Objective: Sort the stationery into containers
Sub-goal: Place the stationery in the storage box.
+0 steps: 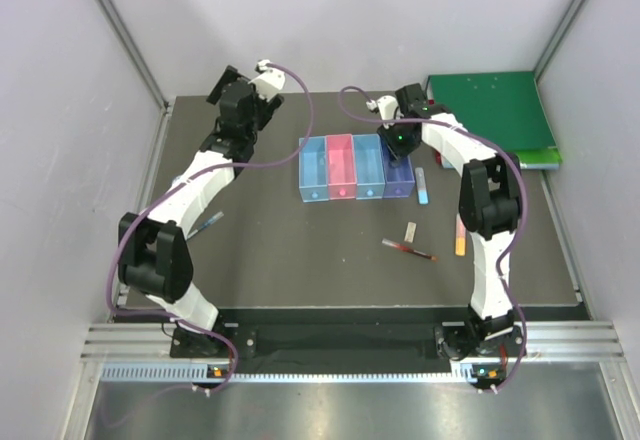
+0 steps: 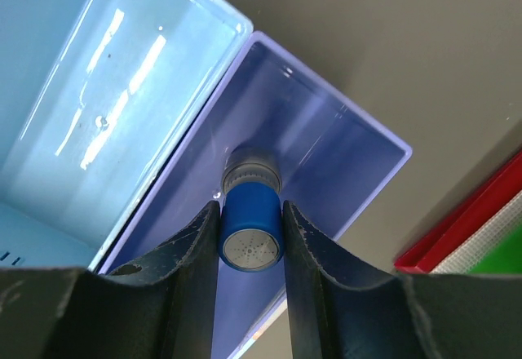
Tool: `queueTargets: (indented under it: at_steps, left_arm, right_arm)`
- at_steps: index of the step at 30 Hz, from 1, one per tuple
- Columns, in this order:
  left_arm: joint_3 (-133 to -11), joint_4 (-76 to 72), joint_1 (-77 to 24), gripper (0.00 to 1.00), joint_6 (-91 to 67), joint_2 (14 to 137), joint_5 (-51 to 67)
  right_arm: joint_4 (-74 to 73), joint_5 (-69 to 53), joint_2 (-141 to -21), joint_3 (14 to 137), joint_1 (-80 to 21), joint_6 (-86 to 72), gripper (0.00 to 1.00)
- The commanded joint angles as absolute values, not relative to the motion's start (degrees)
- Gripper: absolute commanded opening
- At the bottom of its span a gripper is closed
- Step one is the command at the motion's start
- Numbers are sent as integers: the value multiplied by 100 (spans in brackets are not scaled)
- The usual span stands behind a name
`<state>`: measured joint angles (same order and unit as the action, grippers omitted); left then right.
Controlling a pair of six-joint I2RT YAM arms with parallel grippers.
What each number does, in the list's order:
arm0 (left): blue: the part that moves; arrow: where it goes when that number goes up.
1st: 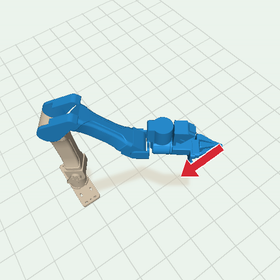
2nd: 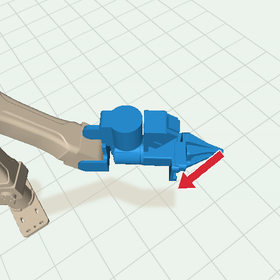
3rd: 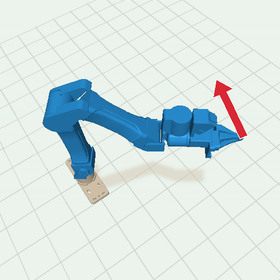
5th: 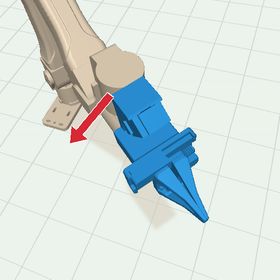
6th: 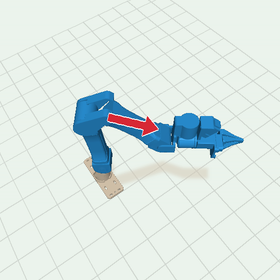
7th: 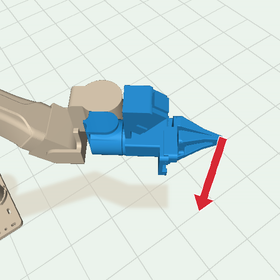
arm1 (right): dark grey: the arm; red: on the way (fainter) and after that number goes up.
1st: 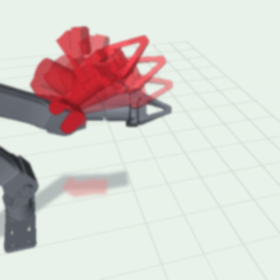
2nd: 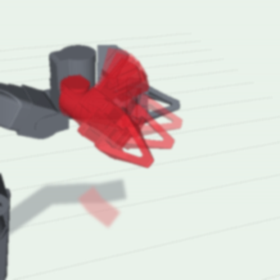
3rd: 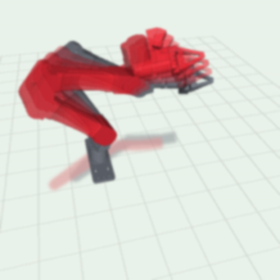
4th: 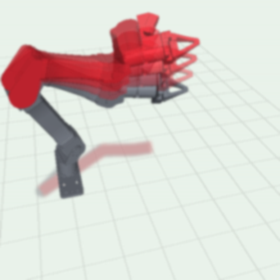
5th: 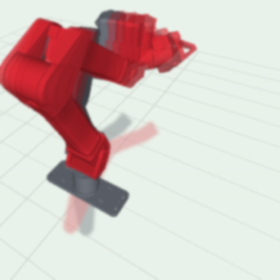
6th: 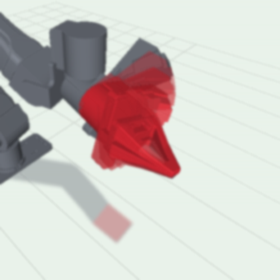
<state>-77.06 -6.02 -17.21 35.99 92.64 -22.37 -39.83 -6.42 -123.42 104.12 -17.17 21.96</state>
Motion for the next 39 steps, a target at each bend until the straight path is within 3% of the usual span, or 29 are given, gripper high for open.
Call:
queueTargets:
  at_steps: [1,12,16,23,39]
  left_arm:
    - [-8007,-914,-1793,99,3568,9308,-2294]
    - [-7980,-888,-1802,99,3586,9308,-2329]
    - [-7980,-905,-1793,99,3577,9308,-2329]
    - [-7972,-914,-1802,99,3542,9316,-2303]
    - [-7814,-976,-1811,99,3533,9185,-2250]
  right_arm:
    - [-3700,-738,-12164,10625,-1714,2197,8]
    - [-3630,-721,-12340,10749,-1749,2171,18]
    - [-3568,-616,-12296,10749,-1767,2188,35]
    - [-3516,-536,-12190,10845,-1775,2171,50]
    - [-3507,-88,-11119,10742,-1627,1637,52]
